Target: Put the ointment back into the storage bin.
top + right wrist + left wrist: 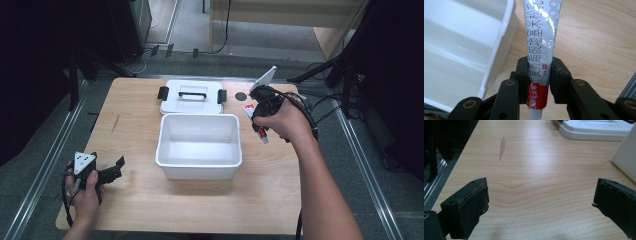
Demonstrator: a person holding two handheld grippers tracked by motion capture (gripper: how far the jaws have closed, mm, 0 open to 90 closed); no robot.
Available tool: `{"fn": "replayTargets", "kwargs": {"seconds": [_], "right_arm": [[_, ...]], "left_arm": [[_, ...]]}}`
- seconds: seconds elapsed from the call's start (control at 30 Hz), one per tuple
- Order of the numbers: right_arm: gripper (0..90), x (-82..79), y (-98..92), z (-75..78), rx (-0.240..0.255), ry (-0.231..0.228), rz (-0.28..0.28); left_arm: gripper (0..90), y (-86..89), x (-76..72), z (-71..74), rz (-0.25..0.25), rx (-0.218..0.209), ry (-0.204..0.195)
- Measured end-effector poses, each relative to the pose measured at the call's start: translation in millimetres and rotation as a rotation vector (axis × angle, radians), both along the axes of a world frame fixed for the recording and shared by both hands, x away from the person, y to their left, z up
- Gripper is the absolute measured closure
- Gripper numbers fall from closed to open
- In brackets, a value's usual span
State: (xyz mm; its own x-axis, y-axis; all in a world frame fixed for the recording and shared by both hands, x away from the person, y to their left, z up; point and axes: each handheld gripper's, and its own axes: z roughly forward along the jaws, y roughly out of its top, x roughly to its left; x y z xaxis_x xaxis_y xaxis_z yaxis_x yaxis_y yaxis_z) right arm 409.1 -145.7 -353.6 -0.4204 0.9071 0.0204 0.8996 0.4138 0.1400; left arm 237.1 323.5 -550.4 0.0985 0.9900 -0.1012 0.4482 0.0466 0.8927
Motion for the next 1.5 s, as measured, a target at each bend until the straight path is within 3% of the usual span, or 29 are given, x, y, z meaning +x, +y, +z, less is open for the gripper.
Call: {"fn": "replayTargets", "kwargs": {"seconds": [0.2, 0.53, 0.9, 0.97, 1.03, 1.23, 1.5], "right_arm": [[72.3, -0.5, 16.8, 10.4, 0.005, -0.014, 0.044], [72.2, -6.1, 40.6, 14.3, 0.017, -0.02, 0.125], [72.1, -13.8, 63.2, 12.0, 0.045, -0.042, 0.306], [72.1, -15.9, 66.8, 11.6, 0.053, -0.046, 0.377], [72.1, -16.4, 67.5, 11.3, 0.056, -0.048, 0.392], [72.1, -21.8, 72.6, 9.5, 0.086, -0.083, 0.549], [72.1, -27.2, 80.3, 3.0, 0.091, -0.109, 0.669]], "left_arm": [[0.6, 0.0, 0.1, 0.1, -0.001, -0.002, 0.004], [0.6, 0.1, 0.2, 0.1, -0.002, 0.001, 0.005], [0.6, 0.1, 0.2, 0.1, -0.003, 0.0, 0.006], [0.6, 0.1, 0.3, 0.1, -0.003, 0.0, 0.006], [0.6, 0.1, 0.3, 0.1, -0.003, 0.0, 0.006], [0.6, -0.1, 0.4, 0.0, -0.003, 0.001, 0.005], [0.6, -0.1, 0.3, 0.1, -0.004, 0.002, 0.005]]}}
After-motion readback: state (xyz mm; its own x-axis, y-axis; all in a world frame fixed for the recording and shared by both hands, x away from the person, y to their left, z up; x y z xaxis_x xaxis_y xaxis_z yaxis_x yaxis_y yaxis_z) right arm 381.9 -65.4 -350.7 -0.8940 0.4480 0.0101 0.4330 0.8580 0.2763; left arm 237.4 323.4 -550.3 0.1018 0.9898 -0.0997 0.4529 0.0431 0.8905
